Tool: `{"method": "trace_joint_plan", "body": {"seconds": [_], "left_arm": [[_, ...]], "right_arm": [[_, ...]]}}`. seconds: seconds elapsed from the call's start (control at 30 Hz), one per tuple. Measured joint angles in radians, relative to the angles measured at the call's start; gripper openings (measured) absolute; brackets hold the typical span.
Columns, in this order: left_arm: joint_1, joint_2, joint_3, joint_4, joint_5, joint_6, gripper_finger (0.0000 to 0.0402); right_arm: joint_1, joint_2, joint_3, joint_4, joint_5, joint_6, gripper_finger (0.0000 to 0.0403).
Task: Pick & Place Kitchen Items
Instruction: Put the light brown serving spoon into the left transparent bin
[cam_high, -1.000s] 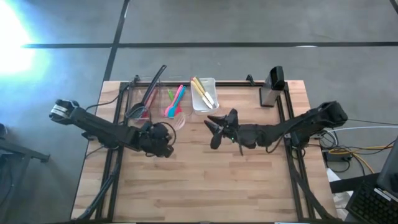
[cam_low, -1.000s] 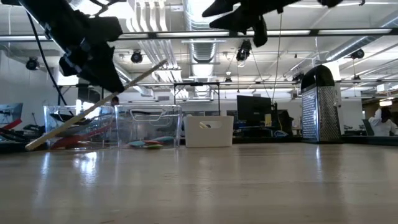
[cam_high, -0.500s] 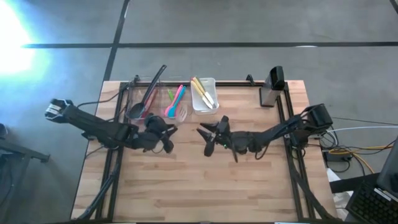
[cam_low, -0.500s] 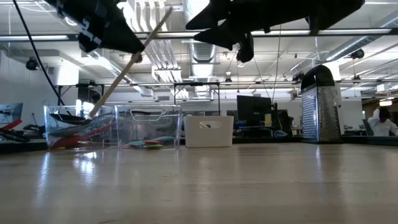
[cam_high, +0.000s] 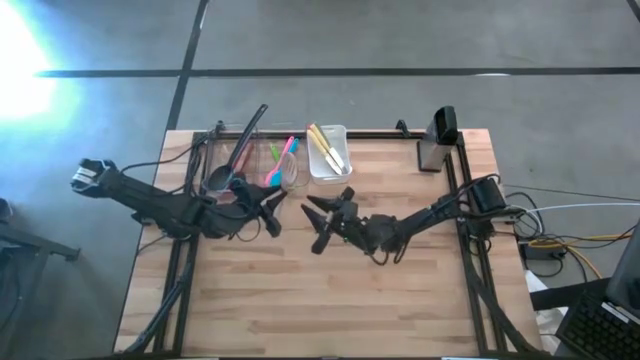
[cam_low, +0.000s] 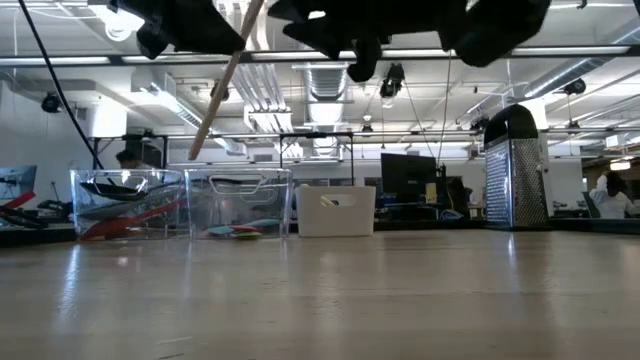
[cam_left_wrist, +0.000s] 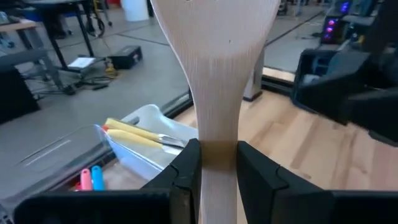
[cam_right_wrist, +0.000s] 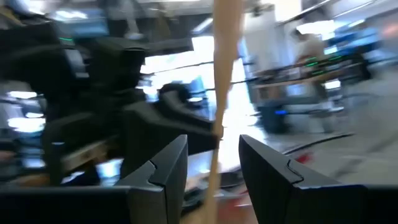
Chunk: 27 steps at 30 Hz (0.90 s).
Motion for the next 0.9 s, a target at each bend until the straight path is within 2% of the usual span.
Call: {"method": "trace_joint_plan", "body": {"seconds": [0.17, 0.37, 0.7, 0.9], "left_arm": [[0.0, 0.009, 0.0, -0.02, -0.032, -0.001, 0.0077], [0.0, 0.005, 0.0, -0.032, -0.039, 0.0, 0.0077], [0.0, 0.005, 0.0, -0.042, -0.039, 0.001, 0.0077], [0.0, 0.005, 0.0, -0.042, -0.039, 0.0, 0.0077]], "right_arm": [[0.0, 0.003, 0.119, -0.083, 0.19, -0.17, 0.0145], [0.0, 0.001, 0.199, -0.103, 0.185, -0.209, 0.0157], [-0.016, 0.001, 0.271, -0.282, 0.159, -0.087, 0.0202], [-0.066, 0.001, 0.296, -0.301, 0.135, -0.048, 0.0212]]}}
